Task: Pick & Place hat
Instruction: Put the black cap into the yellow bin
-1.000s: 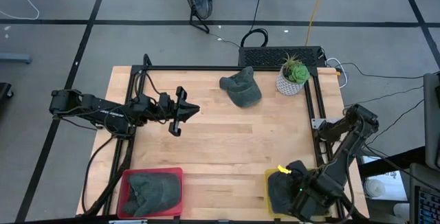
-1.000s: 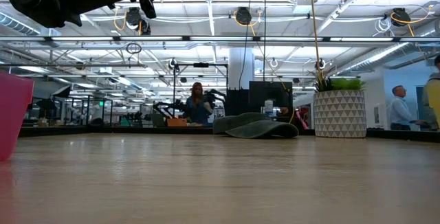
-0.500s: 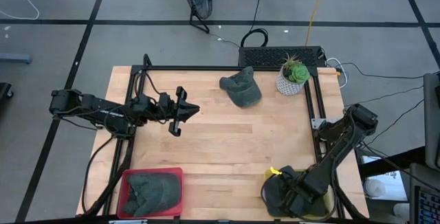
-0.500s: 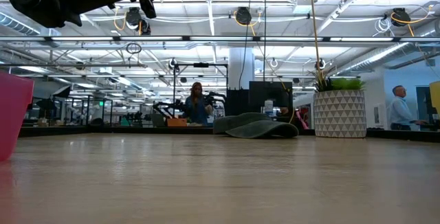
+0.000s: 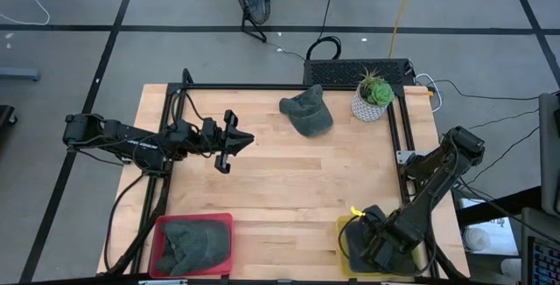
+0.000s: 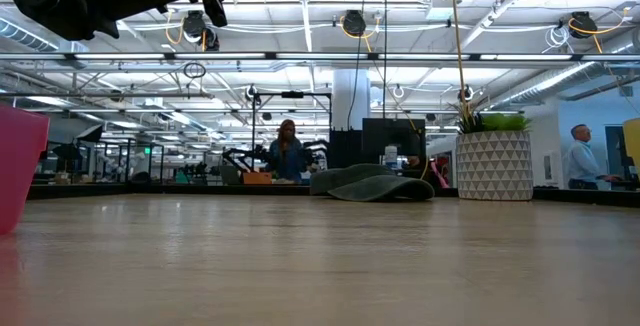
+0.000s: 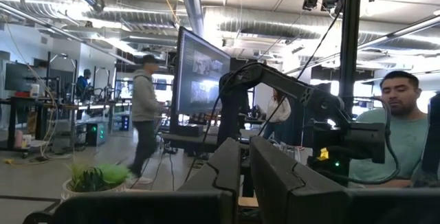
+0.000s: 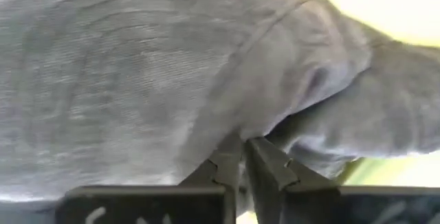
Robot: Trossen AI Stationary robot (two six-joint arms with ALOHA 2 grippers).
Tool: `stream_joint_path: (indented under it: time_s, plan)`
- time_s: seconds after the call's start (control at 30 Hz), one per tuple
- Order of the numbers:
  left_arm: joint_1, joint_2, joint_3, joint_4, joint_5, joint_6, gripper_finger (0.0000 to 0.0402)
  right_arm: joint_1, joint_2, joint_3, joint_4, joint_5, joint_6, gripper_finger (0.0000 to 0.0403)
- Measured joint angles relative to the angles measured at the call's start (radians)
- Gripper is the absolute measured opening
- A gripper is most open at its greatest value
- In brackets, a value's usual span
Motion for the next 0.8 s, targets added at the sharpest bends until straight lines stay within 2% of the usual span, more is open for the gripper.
stream_joint_path:
  time_s: [0.3,0.47,0.57,0.67,0.8]
  plan:
    - [0.0,0.0,0.0,0.0,0.0,-0.001,0.0037,-0.002,-0.006,-0.048,-0.008,-0.003,-0.052,0.0089]
    - [0.0,0.0,0.0,0.0,0.0,0.0,0.0037,-0.009,-0.088,-0.048,0.005,0.022,-0.036,0.0126]
    - [0.0,0.0,0.0,0.0,0.0,0.0,0.0037,-0.008,-0.148,-0.048,0.081,0.16,-0.032,0.013]
    - [0.0,0.0,0.0,-0.001,0.0,0.001,0.0037,-0.016,-0.164,-0.047,0.234,0.343,-0.145,0.0122]
    - [0.001,0.0,0.0,-0.001,-0.001,0.012,0.0037,-0.07,-0.109,-0.046,0.42,0.389,-0.401,0.0104]
